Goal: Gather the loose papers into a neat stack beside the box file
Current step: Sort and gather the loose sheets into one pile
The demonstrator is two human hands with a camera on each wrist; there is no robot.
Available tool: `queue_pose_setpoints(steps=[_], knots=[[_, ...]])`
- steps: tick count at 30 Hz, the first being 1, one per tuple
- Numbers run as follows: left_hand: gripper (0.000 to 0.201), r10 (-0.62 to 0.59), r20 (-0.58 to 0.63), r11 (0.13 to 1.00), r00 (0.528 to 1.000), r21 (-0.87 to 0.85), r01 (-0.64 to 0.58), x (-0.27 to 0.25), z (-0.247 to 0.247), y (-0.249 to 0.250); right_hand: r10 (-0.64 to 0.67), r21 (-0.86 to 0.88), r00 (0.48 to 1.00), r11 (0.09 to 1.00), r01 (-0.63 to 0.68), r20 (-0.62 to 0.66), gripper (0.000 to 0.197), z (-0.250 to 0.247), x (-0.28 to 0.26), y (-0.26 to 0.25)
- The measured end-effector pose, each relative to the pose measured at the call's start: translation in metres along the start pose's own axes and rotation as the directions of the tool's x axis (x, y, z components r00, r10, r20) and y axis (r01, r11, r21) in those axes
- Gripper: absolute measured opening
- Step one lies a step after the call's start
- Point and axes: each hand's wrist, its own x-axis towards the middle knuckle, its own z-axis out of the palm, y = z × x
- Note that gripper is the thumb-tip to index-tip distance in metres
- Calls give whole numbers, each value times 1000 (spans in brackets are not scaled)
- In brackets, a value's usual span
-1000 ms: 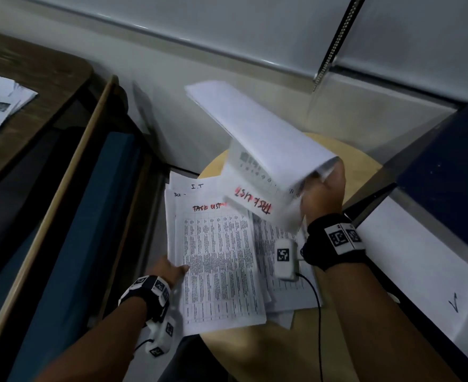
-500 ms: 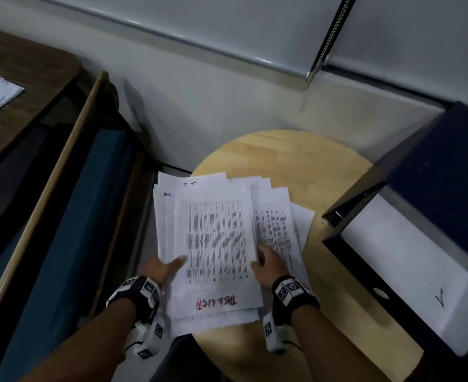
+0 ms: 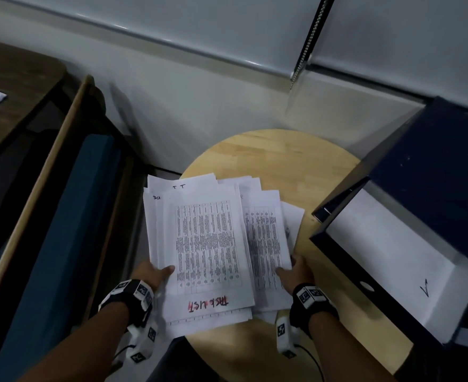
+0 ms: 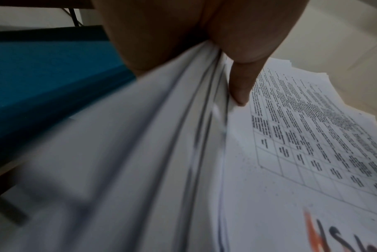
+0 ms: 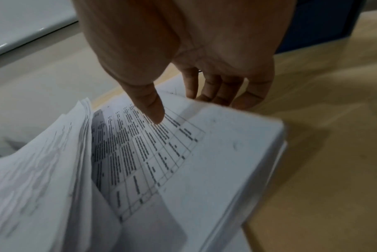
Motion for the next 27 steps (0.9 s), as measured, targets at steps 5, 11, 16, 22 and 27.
queue_pose_setpoints(steps=[5, 11, 16, 22, 27], knots=[[59, -13, -1, 1000, 1000, -16, 13, 2, -1, 0, -28, 66, 999, 997, 26, 25, 29, -2, -6, -7], [67, -32, 3, 999, 999, 8, 32, 7, -3, -5, 0, 130, 994, 991, -13, 105, 47, -1, -13, -17], [61, -25, 5, 1000, 1000, 1, 25, 3, -3, -2, -114, -117, 978, 984, 135, 175, 14, -9, -31, -45], [63, -15, 14, 1000, 1000, 8, 15, 1, -5, 0, -427, -276, 904, 866, 416, 23, 40, -47, -68, -104], [63, -1, 3, 1000, 1000, -4, 1, -1, -5, -1, -542, -69, 797, 835, 546, -267, 25, -107, -95, -156]])
